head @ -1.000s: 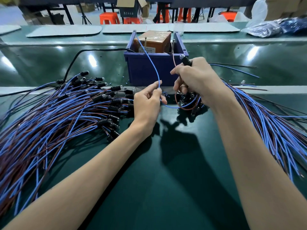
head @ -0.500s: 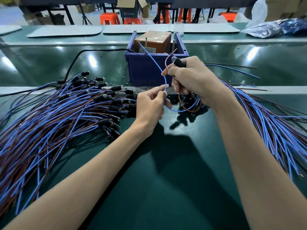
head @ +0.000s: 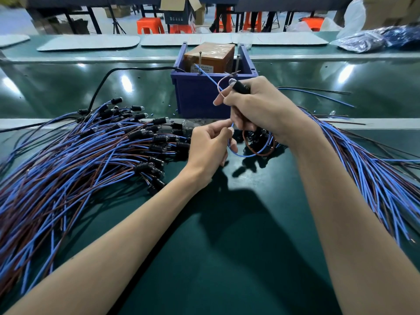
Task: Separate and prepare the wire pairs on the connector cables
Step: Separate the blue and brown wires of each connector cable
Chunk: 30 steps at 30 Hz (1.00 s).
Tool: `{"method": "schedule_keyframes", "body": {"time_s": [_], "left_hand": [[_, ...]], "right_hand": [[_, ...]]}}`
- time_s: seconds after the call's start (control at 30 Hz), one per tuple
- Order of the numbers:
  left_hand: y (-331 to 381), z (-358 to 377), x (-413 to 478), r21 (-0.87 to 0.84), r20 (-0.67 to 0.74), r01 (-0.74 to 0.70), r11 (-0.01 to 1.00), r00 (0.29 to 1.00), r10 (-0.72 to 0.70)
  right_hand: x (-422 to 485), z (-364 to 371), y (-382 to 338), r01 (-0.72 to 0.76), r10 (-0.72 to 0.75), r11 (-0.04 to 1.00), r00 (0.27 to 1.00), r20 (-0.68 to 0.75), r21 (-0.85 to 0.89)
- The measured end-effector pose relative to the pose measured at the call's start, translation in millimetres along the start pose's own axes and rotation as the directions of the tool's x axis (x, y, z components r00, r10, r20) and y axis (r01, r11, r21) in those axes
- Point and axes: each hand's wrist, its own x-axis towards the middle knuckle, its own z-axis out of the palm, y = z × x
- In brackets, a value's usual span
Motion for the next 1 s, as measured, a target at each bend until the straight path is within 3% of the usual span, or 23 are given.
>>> {"method": "schedule_keyframes", "body": {"time_s": [0.23, 1.0], "left_hand": [[2.2, -0.6, -2.1, -0.015, 0.042, -0.058, 0.998, 0.997, 0.059], [3.9, -1.3, -4.0, -0.02, 0.064, -0.044, 0.999, 0.997, 0.045]], "right_hand": [[0.1, 0.0, -0.3, 0.019, -0.021, 0.999, 0.999, 0.05, 0.026], [-3.1, -0.6, -4.8, 0.024, -0.023, 1.0, 0.998, 0.058, -0.009]]}}
